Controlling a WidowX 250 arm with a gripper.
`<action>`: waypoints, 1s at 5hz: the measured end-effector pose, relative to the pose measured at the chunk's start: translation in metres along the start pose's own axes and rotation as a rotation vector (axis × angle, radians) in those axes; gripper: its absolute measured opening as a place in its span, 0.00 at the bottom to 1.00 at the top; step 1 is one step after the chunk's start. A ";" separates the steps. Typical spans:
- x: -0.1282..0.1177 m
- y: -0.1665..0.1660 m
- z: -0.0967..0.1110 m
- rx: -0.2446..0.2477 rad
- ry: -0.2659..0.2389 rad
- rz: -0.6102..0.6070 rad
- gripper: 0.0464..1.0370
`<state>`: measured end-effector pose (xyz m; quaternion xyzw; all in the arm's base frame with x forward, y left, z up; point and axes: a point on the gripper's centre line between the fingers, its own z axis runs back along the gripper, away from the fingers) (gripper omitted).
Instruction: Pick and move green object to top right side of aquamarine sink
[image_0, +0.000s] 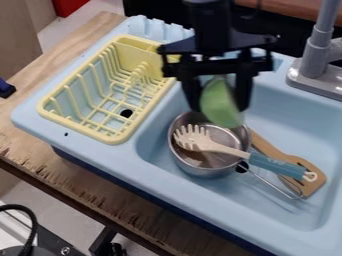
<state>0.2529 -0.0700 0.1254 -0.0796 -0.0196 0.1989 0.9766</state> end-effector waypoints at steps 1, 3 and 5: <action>-0.001 -0.019 -0.021 -0.004 -0.005 -0.023 0.64; 0.013 -0.051 -0.038 -0.050 -0.077 -0.006 0.64; 0.019 -0.074 -0.056 -0.077 -0.077 -0.043 0.64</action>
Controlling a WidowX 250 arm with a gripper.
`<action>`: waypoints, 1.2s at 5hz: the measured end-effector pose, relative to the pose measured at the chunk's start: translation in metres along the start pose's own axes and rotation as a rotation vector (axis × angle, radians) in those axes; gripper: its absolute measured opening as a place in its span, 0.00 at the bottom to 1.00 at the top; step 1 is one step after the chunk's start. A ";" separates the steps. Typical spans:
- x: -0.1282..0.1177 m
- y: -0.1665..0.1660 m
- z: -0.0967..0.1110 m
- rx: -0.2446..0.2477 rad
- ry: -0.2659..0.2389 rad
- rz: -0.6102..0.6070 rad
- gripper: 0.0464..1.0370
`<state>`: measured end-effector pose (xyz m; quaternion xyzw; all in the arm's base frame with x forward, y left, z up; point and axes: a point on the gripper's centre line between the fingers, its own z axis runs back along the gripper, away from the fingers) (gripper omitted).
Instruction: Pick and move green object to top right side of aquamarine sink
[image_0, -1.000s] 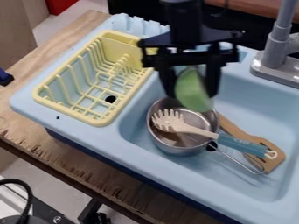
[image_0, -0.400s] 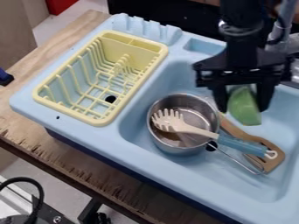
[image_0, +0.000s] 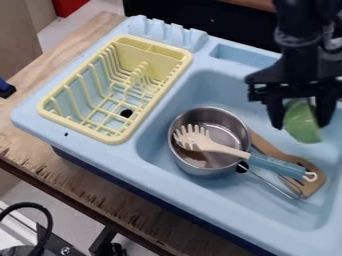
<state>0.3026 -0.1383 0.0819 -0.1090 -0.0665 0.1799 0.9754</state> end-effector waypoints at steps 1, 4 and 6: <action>0.002 -0.004 -0.009 -0.010 0.004 -0.015 0.64; 0.003 -0.005 -0.022 -0.041 -0.040 -0.055 0.64; 0.000 -0.005 -0.041 -0.032 0.012 -0.053 0.64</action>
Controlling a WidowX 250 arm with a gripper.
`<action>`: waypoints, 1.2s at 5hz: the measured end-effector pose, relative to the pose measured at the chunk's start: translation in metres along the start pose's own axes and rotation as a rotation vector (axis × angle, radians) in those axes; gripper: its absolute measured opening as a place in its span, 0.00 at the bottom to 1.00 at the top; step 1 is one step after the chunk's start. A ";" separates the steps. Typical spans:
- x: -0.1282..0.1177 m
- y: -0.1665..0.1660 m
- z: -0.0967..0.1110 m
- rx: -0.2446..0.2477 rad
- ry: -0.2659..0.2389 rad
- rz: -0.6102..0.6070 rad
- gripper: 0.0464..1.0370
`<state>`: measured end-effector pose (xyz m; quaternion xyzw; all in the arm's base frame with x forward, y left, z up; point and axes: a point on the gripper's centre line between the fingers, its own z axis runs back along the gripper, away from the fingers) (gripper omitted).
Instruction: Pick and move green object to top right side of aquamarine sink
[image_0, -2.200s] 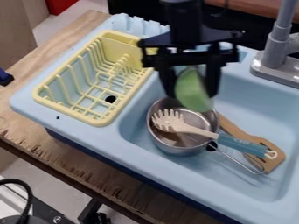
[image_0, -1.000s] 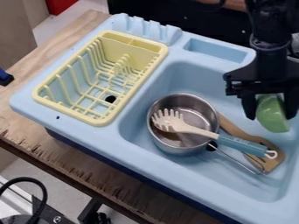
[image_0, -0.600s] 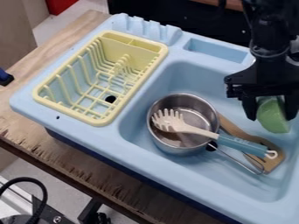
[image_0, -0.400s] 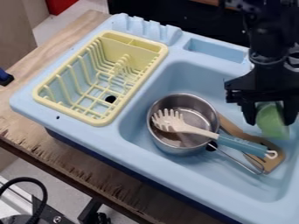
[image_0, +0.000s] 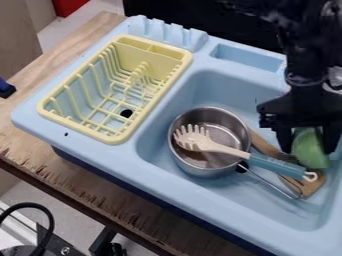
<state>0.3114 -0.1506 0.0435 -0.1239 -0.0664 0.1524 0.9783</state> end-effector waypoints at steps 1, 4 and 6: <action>0.002 -0.001 -0.004 -0.009 -0.009 0.000 0.71; 0.010 0.007 0.018 -0.144 0.049 0.119 0.96; 0.010 0.007 0.028 -0.156 0.065 0.159 0.96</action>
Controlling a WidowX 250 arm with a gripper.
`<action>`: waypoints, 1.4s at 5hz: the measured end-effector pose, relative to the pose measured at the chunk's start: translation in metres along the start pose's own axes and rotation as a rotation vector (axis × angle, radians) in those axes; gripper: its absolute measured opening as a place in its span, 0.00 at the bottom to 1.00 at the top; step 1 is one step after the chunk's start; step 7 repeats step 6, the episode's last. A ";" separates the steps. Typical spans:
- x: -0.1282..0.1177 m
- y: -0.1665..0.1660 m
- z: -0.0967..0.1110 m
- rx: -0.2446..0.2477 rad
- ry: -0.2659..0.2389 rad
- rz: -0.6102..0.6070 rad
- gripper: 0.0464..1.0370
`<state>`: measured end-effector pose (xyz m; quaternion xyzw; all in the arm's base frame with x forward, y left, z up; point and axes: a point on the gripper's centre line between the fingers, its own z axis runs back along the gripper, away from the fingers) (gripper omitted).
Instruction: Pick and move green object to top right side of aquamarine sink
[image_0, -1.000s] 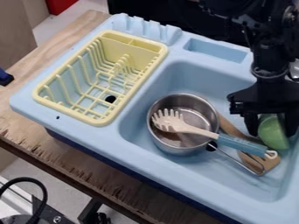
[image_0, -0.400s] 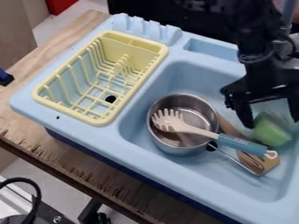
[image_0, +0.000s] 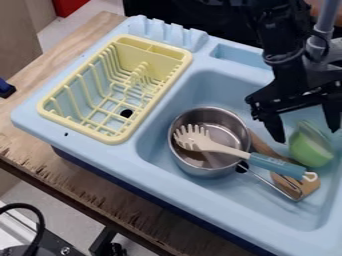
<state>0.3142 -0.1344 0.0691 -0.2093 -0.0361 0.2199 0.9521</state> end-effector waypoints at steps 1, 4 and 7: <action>0.001 0.002 0.008 0.022 -0.019 0.025 0.96; 0.007 0.023 0.040 0.220 -0.100 0.076 0.96; 0.029 0.069 0.074 0.212 -0.056 -0.001 0.96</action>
